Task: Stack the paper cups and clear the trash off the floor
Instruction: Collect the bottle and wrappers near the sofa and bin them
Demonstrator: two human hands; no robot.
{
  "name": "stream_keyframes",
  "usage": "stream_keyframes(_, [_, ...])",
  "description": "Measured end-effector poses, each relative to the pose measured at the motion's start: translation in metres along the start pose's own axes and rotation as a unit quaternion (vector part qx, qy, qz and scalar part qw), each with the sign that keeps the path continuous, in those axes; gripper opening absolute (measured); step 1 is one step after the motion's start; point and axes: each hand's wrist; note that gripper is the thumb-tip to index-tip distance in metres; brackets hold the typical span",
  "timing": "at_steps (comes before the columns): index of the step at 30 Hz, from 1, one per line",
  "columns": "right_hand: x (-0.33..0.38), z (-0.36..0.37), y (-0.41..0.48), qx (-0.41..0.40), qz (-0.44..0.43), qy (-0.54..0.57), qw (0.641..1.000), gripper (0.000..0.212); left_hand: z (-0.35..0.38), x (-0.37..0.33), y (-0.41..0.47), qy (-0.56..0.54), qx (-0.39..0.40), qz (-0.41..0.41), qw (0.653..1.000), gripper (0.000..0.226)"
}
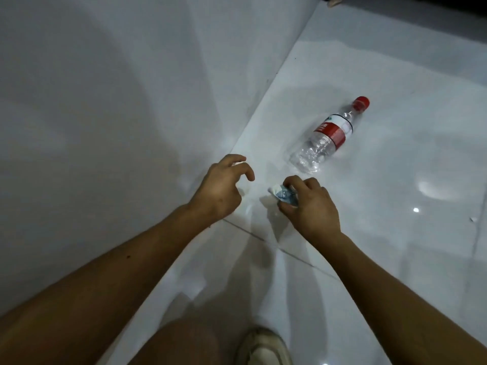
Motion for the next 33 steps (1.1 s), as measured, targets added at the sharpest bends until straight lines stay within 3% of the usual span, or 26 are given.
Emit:
stream_keyframes(7, [0.017,-0.128,-0.118,-0.033,0.043,0.065,0.996,0.038,-0.103,-0.118,-0.070,-0.006,-0.005,-0.011,1.000,0.048])
stream_keyframes(20, [0.082,-0.440,-0.423,-0.130,0.069,0.090,0.985,0.037,-0.352,-0.430,-0.210,0.040,0.006,0.224,0.974,0.042])
stream_keyframes(26, [0.043,-0.515,-0.589,-0.167,0.140,0.120,0.969,0.036,-0.383,-0.566,-0.296,0.058,0.050,0.312,0.947,0.045])
stream_keyframes(33, [-0.058,-0.565,-0.792,-0.215,0.245,0.176,0.929,0.038,-0.349,-0.723,-0.415,0.056,0.097,0.430,0.896,0.045])
Point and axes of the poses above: each hand's wrist, its own y-axis towards the middle knuckle, its own z-axis out of the palm, x = y × z, and after that the axes turned 14 degrees about z, right-handed
